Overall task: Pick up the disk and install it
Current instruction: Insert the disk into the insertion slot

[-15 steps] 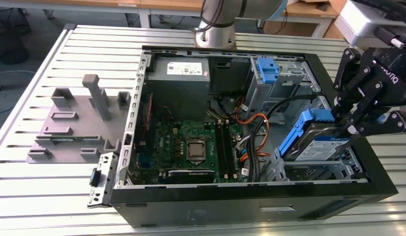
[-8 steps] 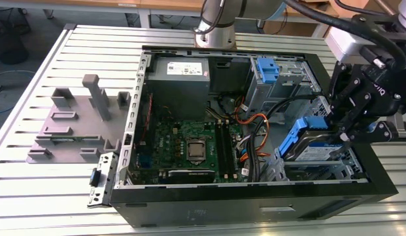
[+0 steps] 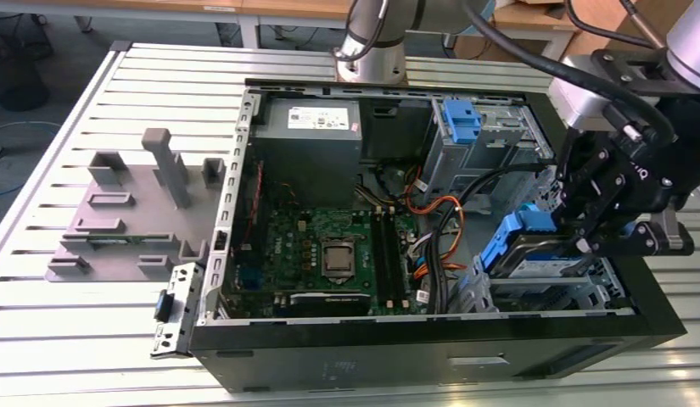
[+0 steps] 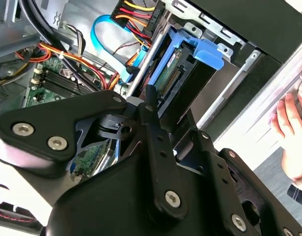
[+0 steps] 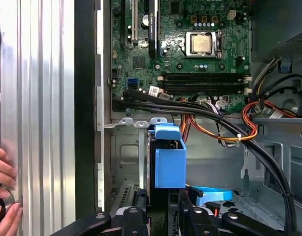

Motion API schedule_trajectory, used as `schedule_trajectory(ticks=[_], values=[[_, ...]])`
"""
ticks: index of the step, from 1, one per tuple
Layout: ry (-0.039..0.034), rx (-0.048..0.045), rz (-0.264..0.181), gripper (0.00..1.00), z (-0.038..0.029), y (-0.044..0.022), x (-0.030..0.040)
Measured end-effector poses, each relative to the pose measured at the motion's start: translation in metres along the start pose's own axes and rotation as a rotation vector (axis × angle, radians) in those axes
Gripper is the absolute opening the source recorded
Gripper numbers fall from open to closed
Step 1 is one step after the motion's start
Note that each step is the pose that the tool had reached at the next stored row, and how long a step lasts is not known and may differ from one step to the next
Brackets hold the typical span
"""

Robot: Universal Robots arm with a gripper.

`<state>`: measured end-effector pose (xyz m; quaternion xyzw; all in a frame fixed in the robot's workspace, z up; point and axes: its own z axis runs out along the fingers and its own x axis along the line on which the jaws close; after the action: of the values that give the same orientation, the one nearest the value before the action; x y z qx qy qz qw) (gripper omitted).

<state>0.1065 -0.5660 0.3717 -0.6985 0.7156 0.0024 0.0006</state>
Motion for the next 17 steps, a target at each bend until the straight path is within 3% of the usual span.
schedule_trajectory(ticks=[3,10,12,14,15,17], values=[[-0.0001,0.0,0.0,0.35,0.0051,0.0,0.0],[-0.0002,0.0001,0.0,0.35,0.0058,0.0,0.0],[-0.0001,0.0,0.0,0.41,0.0058,0.0,0.0001],[-0.0002,0.0,0.0,0.41,0.0058,0.0,0.0001],[-0.0002,0.0,0.0,0.48,0.0058,0.0,0.0],[-0.0003,0.0,0.0,0.48,0.0058,0.0,0.0]])
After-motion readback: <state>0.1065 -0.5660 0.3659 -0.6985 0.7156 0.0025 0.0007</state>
